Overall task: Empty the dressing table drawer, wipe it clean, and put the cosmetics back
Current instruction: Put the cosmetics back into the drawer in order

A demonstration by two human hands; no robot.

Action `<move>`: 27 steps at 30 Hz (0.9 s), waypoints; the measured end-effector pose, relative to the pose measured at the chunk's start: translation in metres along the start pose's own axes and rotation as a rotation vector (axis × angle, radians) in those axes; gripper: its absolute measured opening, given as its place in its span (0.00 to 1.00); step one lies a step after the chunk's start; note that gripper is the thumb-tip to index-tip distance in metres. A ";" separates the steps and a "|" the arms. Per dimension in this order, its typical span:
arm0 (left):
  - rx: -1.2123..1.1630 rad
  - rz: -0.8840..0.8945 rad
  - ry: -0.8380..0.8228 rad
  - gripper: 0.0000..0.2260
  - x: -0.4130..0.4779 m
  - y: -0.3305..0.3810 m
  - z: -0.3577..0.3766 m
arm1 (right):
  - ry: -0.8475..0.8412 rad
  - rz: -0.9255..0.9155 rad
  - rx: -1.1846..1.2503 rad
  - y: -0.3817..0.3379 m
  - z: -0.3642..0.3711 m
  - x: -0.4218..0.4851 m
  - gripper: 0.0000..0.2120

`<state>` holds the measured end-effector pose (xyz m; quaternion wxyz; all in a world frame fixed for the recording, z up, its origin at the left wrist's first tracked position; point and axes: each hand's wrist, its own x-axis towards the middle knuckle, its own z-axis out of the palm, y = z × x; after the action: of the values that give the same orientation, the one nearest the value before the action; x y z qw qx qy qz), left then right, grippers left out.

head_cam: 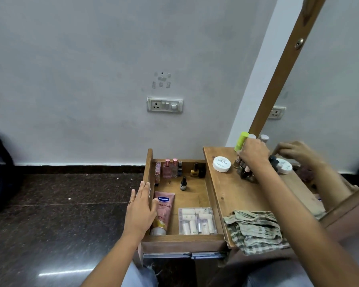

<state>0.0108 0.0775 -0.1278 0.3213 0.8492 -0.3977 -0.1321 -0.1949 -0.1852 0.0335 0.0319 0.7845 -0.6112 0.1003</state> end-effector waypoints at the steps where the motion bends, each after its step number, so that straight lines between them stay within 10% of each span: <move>1: 0.004 0.002 -0.001 0.28 0.000 0.000 0.000 | -0.035 0.007 -0.018 0.003 0.002 -0.002 0.19; 18: 0.019 -0.016 -0.002 0.28 0.000 -0.001 0.001 | -0.021 -0.014 -0.214 -0.009 -0.011 -0.011 0.15; 23: 0.000 -0.013 0.001 0.29 -0.001 0.000 0.002 | 0.242 -0.214 0.042 -0.033 -0.056 -0.026 0.11; 27: 0.002 -0.007 0.008 0.29 -0.002 0.000 0.001 | 0.104 -0.369 0.084 -0.080 -0.033 -0.044 0.09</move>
<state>0.0093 0.0782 -0.1284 0.3215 0.8515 -0.3937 -0.1291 -0.1322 -0.1174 0.0628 0.0485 0.8776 -0.4499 0.1584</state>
